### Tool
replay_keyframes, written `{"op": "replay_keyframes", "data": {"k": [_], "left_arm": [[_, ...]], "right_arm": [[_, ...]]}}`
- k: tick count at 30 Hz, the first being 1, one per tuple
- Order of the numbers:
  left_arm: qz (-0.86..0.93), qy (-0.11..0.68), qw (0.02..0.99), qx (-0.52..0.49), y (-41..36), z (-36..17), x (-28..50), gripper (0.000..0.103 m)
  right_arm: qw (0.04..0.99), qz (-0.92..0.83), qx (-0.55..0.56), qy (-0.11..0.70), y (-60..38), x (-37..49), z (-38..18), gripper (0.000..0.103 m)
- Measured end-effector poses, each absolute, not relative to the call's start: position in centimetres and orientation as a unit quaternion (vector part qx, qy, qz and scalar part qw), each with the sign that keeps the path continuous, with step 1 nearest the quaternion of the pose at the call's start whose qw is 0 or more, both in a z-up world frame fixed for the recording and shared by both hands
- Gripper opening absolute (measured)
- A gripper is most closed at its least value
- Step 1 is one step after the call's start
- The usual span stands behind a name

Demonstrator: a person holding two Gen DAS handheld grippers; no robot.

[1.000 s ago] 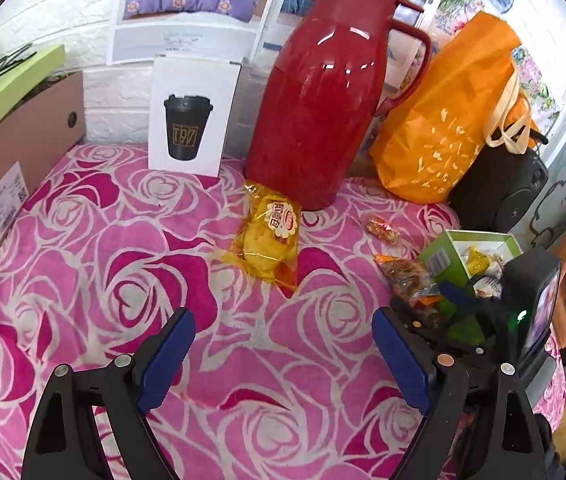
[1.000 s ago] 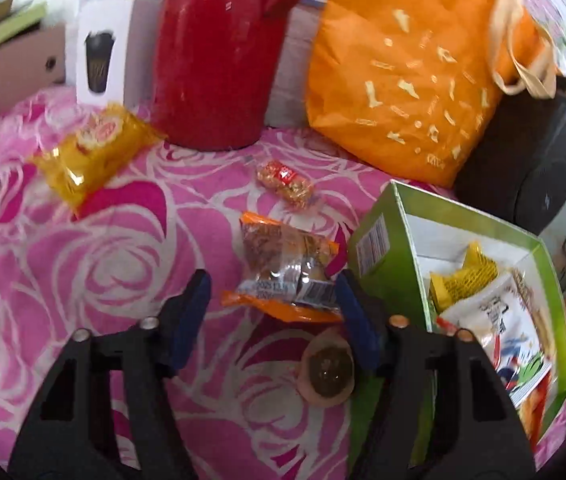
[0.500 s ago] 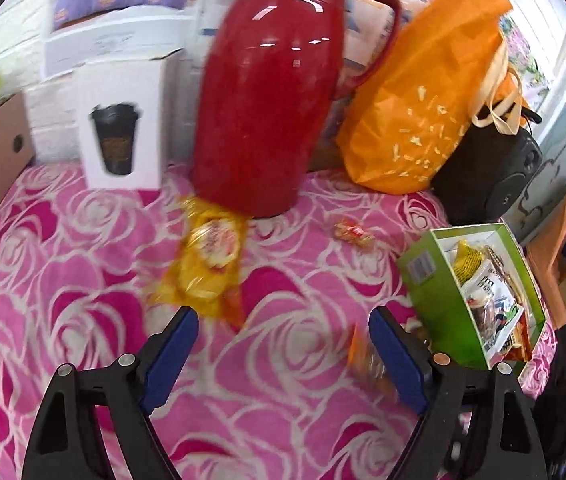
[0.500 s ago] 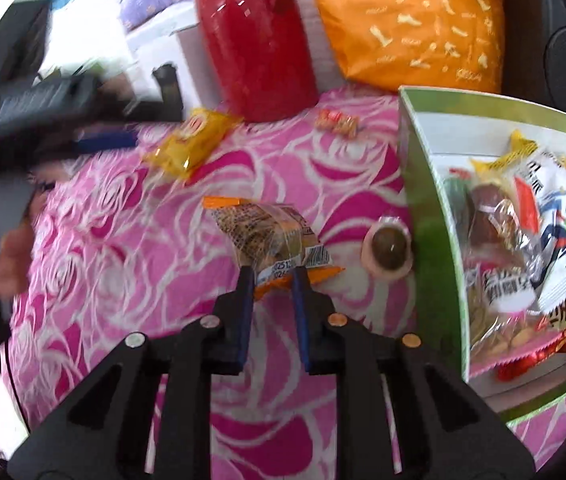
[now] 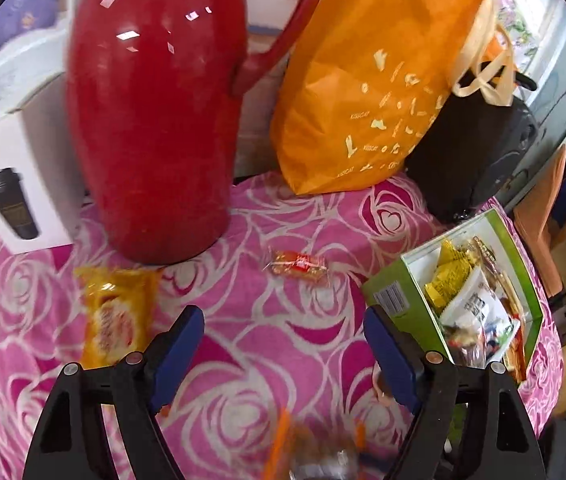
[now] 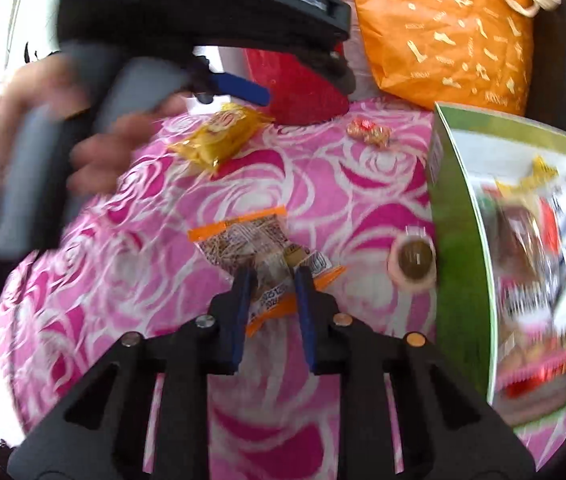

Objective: Organize snacks
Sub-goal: 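Grasp the orange-striped nut packet with the right tool while the left tool grasps the red sausage packet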

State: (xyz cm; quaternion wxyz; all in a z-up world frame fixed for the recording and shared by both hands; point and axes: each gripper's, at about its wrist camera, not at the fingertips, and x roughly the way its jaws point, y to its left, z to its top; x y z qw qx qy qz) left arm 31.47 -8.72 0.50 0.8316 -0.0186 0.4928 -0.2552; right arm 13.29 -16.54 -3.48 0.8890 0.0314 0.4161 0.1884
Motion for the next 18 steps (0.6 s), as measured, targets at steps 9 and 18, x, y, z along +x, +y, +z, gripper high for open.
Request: {"op": "replay_keyframes", "data": {"k": [9,18], "left_arm": [[-0.237,0.539,0.807,-0.048,-12.6,-3.0,36.3,0.084],[-0.234,0.545,0.805,-0.011,-14.0,-5.7,36.5,0.05]], "right_arm": [[0.879,0.182,0.053,0.437,-18.3,11.4,-4.4,0.025],[0.873,0.18,0.065,0.449,-18.4,12.1,-5.4,0.026]]}}
